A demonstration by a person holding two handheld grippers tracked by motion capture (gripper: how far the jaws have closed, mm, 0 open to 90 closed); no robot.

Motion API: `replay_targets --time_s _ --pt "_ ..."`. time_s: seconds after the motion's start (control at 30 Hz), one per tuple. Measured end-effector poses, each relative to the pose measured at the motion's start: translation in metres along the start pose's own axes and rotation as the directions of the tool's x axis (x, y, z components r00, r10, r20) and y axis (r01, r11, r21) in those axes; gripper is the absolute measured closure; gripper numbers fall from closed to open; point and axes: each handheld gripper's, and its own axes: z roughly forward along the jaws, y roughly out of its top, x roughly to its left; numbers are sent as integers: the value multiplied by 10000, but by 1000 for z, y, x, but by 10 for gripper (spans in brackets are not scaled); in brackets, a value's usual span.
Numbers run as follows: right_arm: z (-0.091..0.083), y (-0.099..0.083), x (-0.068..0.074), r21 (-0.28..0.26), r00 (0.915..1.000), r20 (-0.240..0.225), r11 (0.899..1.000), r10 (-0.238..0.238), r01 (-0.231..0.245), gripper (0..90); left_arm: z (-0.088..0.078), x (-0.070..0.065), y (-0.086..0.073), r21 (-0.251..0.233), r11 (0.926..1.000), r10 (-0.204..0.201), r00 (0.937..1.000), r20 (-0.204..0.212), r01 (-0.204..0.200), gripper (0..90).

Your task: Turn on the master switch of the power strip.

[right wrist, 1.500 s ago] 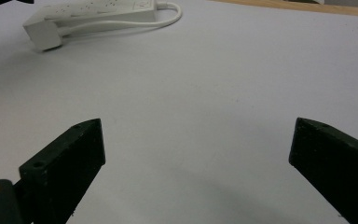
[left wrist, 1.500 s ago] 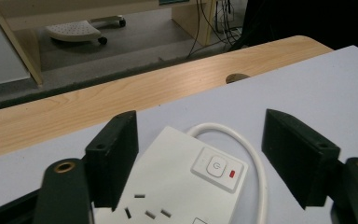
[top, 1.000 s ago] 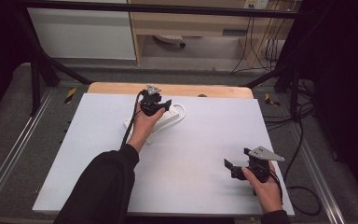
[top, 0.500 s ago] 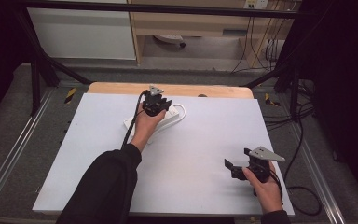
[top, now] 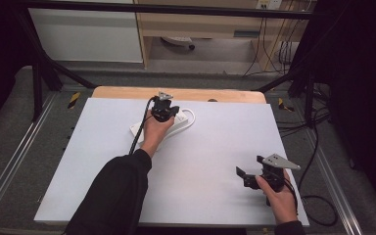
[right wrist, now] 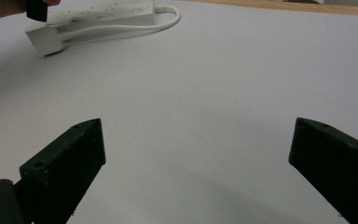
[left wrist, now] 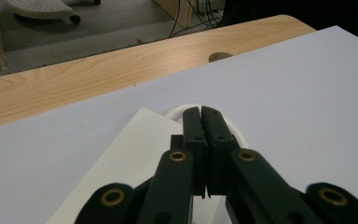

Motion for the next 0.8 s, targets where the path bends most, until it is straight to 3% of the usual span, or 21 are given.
replay_targets --time_s 0.17,0.5,0.8 --pt "0 0 -1 -33 10000 -29 10000 30 -30 40 6 -1 1 260 9996 -85 10000 28 84 900" --pt "-1 -1 -3 -57 10000 -30 9999 91 -91 39 19 -9 3 884 9958 233 9997 116 -243 900" --pt "-1 -1 -5 -82 9999 -57 9998 158 -158 39 27 -8 2 1376 9897 395 9992 -55 -383 900"
